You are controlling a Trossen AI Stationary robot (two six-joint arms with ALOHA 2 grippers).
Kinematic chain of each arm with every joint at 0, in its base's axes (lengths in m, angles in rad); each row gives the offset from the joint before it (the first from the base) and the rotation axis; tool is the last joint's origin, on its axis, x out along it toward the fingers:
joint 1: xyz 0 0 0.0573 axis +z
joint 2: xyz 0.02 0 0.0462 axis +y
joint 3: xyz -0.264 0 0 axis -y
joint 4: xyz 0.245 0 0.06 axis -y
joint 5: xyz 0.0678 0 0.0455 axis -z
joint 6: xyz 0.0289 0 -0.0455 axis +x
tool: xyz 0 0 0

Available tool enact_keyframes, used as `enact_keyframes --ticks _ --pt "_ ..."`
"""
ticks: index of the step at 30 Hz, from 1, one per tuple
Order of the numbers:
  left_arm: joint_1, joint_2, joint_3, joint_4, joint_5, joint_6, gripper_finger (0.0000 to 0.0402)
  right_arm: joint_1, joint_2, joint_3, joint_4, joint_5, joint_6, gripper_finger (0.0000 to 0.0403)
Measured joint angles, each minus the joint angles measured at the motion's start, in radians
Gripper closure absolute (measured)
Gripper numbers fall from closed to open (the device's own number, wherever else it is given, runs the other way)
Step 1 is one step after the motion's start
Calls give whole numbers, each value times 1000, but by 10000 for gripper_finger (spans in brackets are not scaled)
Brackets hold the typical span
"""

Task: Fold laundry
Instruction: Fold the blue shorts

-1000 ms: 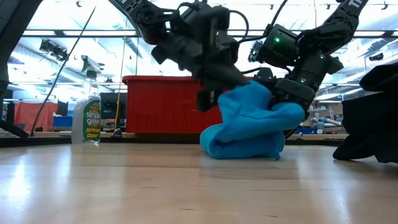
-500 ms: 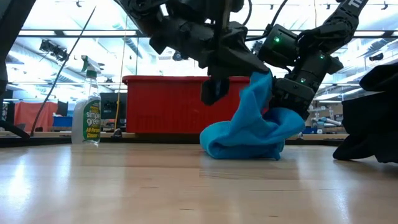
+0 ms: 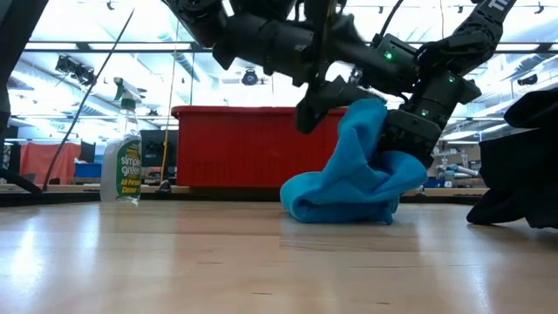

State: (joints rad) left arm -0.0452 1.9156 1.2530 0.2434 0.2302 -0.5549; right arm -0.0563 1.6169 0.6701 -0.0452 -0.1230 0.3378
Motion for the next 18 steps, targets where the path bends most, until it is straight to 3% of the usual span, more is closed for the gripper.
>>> enact_keyframes --ticks 4,7,13,18 --pt "2 -1 0 104 14 -16 194 0 0 0 0 0 0 231" --pt "15 -2 0 73 88 -27 190 0 0 0 0 0 0 231" --pt "41 -2 -1 -194 142 -28 211 0 0 0 0 0 0 231" --pt "42 -37 0 -115 154 36 230 0 0 0 0 0 3 231"
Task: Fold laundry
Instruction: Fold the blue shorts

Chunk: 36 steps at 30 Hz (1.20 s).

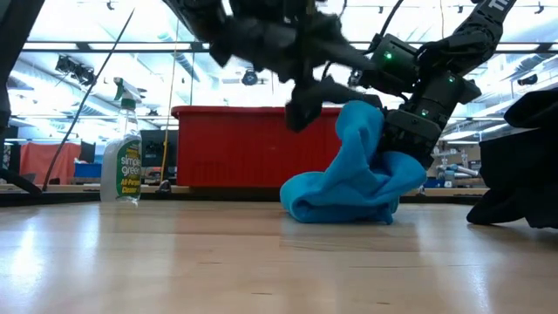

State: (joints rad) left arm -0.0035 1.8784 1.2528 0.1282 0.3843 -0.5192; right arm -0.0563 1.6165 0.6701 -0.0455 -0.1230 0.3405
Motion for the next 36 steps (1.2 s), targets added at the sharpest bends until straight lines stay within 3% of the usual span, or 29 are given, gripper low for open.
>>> enact_keyframes --ticks 3,6,10,13,21,30,36 --pt "-1 -36 1 -1 3 43 235 0 0 0 1 0 0 231" --pt "2 -74 1 -128 -5 80 237 0 0 0 2 0 -1 231" --pt "3 -103 0 -385 -141 179 237 -1 0 0 4 0 -2 231" --pt "-1 -98 -1 -464 -241 220 237 -5 0 0 5 0 -1 231" --pt "-37 -8 -1 -291 -253 220 237 -5 0 0 1 0 5 231" --pt "-91 21 0 -53 -293 88 237 -6 0 0 4 0 16 231" --pt "-122 21 0 -15 -310 85 237 -6 0 0 5 0 16 231"
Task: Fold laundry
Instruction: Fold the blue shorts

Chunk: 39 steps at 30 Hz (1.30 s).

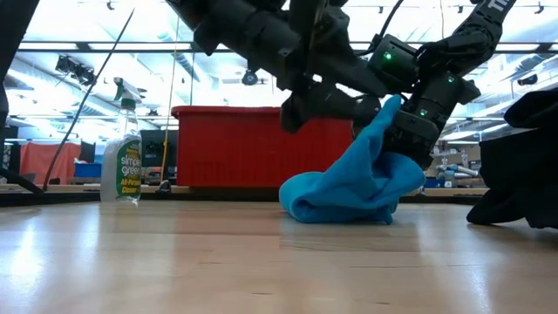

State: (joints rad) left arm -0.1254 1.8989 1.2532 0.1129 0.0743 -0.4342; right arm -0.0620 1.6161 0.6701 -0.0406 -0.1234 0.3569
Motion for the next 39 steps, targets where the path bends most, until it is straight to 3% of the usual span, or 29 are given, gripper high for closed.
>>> enact_keyframes --ticks 7,11,19,25,28,34,39 --pt "20 -68 1 -131 14 22 237 0 0 0 0 0 0 231" --pt "43 -52 -2 -272 -37 74 237 0 1 0 1 0 0 231" --pt "78 64 -1 -164 -50 79 237 0 1 -1 4 -7 6 231" --pt "83 89 1 -209 -47 68 237 -6 -16 0 -24 -70 9 231" --pt "82 92 -1 -220 -46 56 237 -7 -70 18 -163 -116 10 231" --pt "75 92 0 -221 -43 35 237 -27 -240 76 -571 -48 -75 231" --pt "75 92 0 -231 -41 20 237 -73 -419 75 -764 -53 -95 231"
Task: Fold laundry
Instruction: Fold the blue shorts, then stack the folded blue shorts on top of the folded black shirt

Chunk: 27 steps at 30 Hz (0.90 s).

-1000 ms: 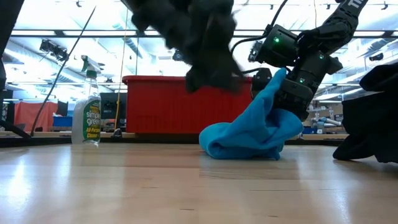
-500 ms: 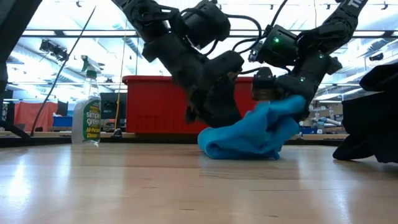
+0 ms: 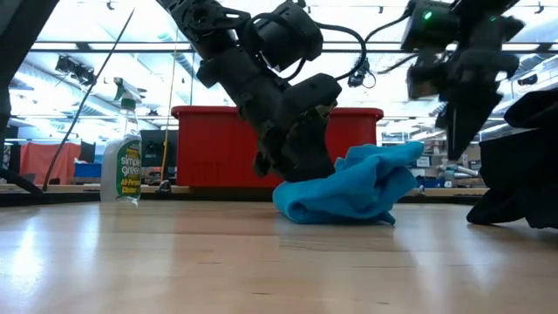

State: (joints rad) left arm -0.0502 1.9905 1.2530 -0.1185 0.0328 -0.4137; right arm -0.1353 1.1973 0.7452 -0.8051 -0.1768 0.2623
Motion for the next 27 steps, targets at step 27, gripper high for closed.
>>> enact_keyframes --ticks 27 --pt "-14 -151 -1 -70 -93 174 237 45 -313 -290 620 49 178 237"
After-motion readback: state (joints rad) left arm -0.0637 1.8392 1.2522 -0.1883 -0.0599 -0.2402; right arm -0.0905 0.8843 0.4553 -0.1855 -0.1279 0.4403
